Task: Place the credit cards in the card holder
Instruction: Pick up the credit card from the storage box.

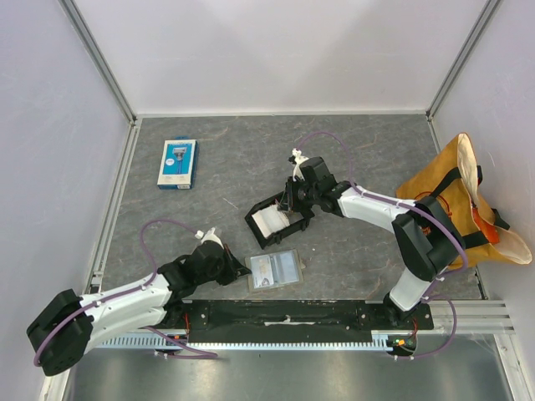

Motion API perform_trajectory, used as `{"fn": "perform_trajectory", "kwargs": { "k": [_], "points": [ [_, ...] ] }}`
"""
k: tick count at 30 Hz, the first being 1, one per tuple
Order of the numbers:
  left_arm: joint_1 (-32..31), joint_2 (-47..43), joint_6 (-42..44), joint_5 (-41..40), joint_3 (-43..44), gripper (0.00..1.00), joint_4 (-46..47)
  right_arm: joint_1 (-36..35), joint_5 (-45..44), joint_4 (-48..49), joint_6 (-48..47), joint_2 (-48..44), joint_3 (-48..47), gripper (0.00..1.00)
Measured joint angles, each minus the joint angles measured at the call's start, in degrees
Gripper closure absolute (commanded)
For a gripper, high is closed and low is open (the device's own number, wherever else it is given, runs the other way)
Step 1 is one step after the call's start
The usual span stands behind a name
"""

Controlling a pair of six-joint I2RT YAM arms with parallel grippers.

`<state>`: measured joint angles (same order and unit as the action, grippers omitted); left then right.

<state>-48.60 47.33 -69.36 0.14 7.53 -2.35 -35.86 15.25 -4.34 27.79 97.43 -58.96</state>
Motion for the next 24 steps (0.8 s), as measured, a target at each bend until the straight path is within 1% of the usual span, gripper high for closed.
{"fn": "perform_trajectory", "kwargs": {
  "k": [3, 6, 11, 16, 24],
  "points": [
    [0.00, 0.35, 0.00, 0.00, 0.07, 0.98, 0.35, 0.22, -0.07, 0.02, 0.04, -0.13, 0.15, 0.83],
    [0.00, 0.70, 0.00, 0.02, 0.09, 0.98, 0.68, 0.42, -0.11, 0.04, 0.04, -0.39, 0.31, 0.89],
    [0.00, 0.79, 0.00, 0.02, 0.09, 0.98, 0.81, 0.52, -1.53, -0.07, -0.20, -0.92, 0.44, 0.97],
    [0.04, 0.79, 0.00, 0.07, 0.09, 0.98, 0.81, 0.50, -3.04, -1.05, -1.29, -0.94, 0.42, 1.00],
    [0.04, 0.83, 0.00, 0.09, 0.09, 0.98, 0.81, 0.28, -2.19, -2.19, -2.36, -0.94, 0.42, 1.00]
  ]
}}
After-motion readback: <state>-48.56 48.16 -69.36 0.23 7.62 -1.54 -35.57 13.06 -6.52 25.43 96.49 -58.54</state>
